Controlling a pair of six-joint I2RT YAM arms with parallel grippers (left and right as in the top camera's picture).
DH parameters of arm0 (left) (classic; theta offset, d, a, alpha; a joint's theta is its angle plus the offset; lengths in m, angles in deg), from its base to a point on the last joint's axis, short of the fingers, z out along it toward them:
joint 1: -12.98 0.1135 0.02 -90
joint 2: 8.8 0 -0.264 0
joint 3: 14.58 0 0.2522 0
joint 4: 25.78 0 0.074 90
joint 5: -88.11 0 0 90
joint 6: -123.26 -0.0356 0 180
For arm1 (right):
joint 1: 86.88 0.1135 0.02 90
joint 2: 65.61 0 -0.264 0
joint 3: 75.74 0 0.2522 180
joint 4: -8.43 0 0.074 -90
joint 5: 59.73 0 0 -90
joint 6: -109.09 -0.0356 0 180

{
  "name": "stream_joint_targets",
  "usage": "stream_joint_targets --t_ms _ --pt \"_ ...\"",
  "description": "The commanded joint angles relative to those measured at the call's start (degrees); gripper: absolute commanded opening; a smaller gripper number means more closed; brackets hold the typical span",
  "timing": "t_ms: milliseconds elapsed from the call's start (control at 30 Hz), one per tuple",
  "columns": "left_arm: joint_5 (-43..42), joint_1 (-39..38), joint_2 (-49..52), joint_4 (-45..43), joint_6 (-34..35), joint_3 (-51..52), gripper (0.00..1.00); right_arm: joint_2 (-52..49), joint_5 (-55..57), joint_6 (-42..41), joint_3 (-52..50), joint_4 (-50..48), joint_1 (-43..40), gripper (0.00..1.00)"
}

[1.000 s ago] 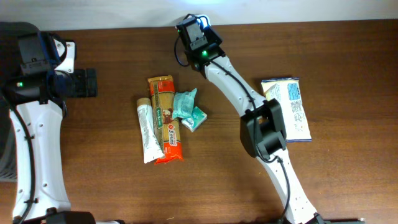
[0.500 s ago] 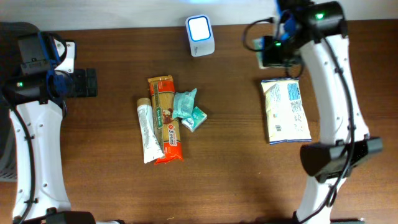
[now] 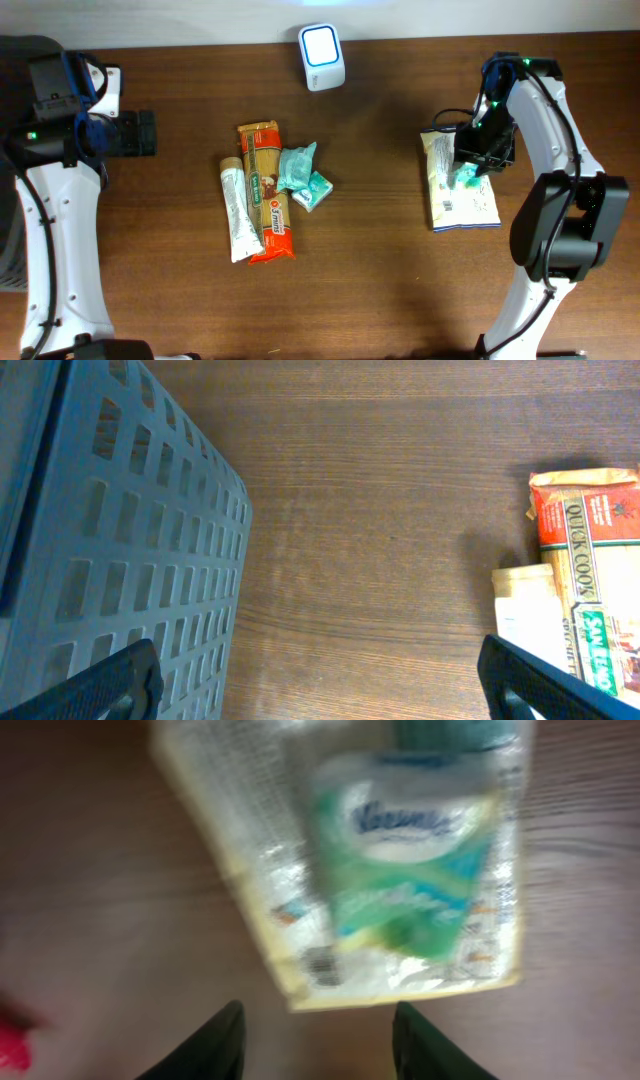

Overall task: Scan the item barcode
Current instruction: 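Place the tissue pack on top of the snack bag and release, then reach the right gripper to the small green packet and grasp it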

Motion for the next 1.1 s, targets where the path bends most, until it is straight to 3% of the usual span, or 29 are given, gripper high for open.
stream_joint_targets --t_ms 0,67,200,300,433,533,567,633,1067 --pt "0.17 0.28 -0.66 -0.04 -0.72 -0.83 0.99 0.61 -16.7 6.99 6.38 1.51 0.7 0.46" --pt "0.17 0.28 -0.66 -0.04 -0.72 -0.83 0.99 0.61 -22.56 8.37 7.13 1.01 2.73 0.46" --pt "0.17 0.28 -0.66 -0.04 -0.72 -0.83 0.99 0.52 -20.68 7.56 6.99 -3.41 15.02 0.46" --pt "0.17 0.28 -0.66 -0.04 -0.72 -0.83 0.99 -0.74 -7.67 -6.05 6.86 -7.65 24.52 0.47" --pt "0.17 0.28 -0.66 -0.04 -0.72 -0.83 0.99 -1.42 -6.69 -10.75 4.66 -14.64 34.38 0.46" --pt "0.17 0.28 -0.66 -0.04 -0.72 -0.83 0.99 -1.77 -2.03 -15.69 2.73 -17.88 39.45 0.22" --pt "0.17 0.28 -0.66 -0.04 -0.72 -0.83 0.99 -1.97 -1.75 -16.0 2.25 -18.64 40.5 0.12" --pt "0.17 0.28 -0.66 -0.04 -0.72 -0.83 0.99 -1.97 -1.66 -17.16 0.79 -21.07 42.23 0.04" --pt "0.17 0.28 -0.66 -0.04 -0.72 -0.83 0.99 -2.1 -0.83 -23.23 -8.63 -36.68 44.22 0.04"
